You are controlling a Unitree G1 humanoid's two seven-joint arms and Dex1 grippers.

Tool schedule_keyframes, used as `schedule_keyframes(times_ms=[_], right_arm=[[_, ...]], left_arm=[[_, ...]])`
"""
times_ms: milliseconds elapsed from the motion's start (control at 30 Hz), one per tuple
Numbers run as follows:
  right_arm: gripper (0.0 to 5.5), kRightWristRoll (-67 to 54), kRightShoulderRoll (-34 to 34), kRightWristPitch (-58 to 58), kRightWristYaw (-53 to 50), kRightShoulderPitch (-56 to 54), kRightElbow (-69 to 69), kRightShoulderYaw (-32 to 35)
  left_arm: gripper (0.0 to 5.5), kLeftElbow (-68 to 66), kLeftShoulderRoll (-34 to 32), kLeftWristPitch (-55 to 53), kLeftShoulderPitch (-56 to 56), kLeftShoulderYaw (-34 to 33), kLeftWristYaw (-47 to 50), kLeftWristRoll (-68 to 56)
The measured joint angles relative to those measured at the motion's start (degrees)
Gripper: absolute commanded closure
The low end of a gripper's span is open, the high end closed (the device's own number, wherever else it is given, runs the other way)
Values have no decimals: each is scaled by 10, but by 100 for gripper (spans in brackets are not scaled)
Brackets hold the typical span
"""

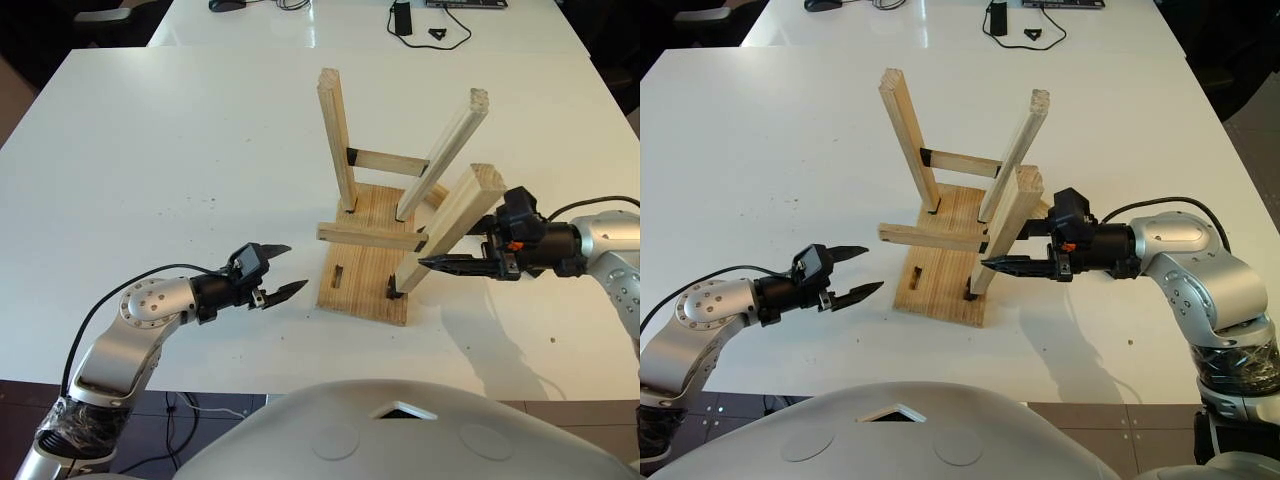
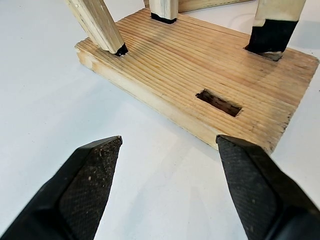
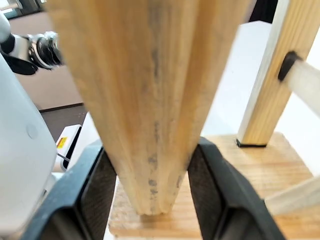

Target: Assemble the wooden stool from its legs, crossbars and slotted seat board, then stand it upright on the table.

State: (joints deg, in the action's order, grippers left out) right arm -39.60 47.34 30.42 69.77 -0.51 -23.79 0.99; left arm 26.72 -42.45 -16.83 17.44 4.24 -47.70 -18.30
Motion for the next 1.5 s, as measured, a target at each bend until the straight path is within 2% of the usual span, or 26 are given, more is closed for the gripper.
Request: schedule_keyframes(times_ms=[533,933,1167,1500], right_arm=[[351,123,0,-207,-14,-14,65,-81],[351,131,-9,-222,23,-136,177,-159],[351,153,-32,-214,58,-224,253,-209],[351,169,-74,-227,100,-300,354,-246]], left_arm=[[202,-23,0,2,-13,1,-12,13],[202,-34,3,2,-37,27,-15,25],[202,-41,10,1,-49,42,-11,38],[202,-44,26,1,-51,47,-11,46]])
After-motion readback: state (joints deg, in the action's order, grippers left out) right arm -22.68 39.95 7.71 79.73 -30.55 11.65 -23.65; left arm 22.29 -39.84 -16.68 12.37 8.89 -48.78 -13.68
